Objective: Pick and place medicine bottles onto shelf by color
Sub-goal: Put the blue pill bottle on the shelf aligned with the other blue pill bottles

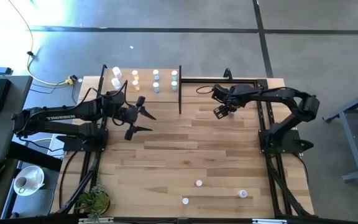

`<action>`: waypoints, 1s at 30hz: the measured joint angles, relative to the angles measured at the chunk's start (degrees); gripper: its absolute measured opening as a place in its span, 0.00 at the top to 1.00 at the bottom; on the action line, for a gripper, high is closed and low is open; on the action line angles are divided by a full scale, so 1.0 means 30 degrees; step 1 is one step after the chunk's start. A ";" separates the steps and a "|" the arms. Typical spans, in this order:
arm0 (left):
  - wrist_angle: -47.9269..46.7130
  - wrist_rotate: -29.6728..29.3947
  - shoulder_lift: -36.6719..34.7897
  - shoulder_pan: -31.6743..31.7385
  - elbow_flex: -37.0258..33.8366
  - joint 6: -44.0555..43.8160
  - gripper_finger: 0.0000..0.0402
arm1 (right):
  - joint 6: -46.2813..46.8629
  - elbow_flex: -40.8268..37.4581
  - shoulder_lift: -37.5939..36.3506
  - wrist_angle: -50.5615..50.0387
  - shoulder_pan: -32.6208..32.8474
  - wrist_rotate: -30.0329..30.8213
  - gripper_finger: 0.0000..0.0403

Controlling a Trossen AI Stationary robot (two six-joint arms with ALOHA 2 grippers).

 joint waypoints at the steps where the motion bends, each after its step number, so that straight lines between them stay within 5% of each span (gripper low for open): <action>1: -0.0029 0.0001 0.0000 0.0000 0.0000 0.0090 0.45 | -0.0290 0.0000 0.0000 0.0123 -0.0172 -0.0007 0.45; 19: -0.0190 0.0003 0.0000 0.0000 0.0000 -0.1124 0.45 | -0.1588 0.0007 0.0572 0.1583 -0.1310 -0.0681 0.45; 30: -0.6039 0.0028 -0.0007 -0.0046 -0.0488 -0.5582 0.45 | -0.2477 0.0007 0.0918 0.2256 -0.1317 -0.0858 0.45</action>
